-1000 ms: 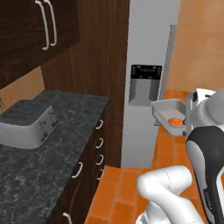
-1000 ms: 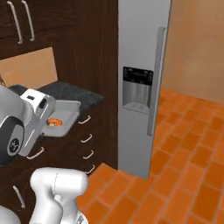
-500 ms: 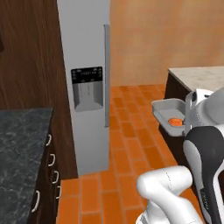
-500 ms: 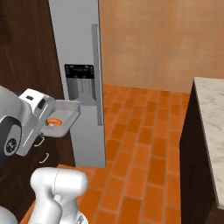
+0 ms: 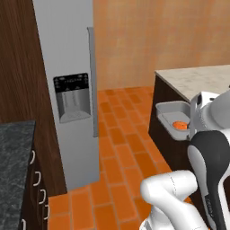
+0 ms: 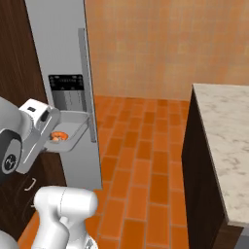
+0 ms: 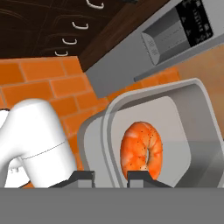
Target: Take the meat container that has the shrimp and place it on the second highest rack of the freezer. Then take the vegetable container that has the carrot and corn and place it on the highest rack of the freezer.
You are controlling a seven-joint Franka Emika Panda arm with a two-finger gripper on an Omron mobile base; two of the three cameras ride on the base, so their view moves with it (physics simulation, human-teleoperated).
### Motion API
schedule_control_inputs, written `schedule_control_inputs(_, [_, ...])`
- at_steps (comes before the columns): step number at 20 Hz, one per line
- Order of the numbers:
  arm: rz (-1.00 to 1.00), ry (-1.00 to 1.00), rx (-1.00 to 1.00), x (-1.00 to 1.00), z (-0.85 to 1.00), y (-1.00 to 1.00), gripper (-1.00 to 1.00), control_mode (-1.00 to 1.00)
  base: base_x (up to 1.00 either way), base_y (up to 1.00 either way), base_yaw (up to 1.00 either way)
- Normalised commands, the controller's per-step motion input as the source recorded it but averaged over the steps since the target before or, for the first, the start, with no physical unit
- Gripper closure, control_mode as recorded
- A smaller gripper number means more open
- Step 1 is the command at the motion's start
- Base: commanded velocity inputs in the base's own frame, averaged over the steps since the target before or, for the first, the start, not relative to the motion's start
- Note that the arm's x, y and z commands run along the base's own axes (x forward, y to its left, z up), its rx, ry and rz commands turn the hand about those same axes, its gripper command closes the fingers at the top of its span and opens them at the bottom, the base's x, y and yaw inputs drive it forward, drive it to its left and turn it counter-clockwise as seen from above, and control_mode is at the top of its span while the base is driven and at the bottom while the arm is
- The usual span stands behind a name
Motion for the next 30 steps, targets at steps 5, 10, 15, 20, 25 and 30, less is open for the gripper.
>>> schedule_control_inputs(5, [0.00,0.00,0.00,0.00,0.00,0.00,1.00,1.00,0.53,-0.59,-0.02])
schedule_control_inputs(10, [0.00,0.00,0.00,0.00,0.00,0.00,1.00,1.00,0.68,-0.43,-0.02])
schedule_control_inputs(15, [0.00,0.00,0.00,0.00,0.00,0.00,1.00,1.00,0.89,-0.22,-0.05])
schedule_control_inputs(20, [0.00,0.00,0.00,0.00,0.00,0.00,1.00,1.00,1.00,-0.39,-0.04])
schedule_control_inputs(25, [0.00,0.00,0.00,0.00,0.00,0.00,1.00,1.00,0.94,-0.32,-0.01])
schedule_control_inputs(30, [0.00,0.00,0.00,0.00,0.00,0.00,1.00,1.00,0.98,-0.13,0.00])
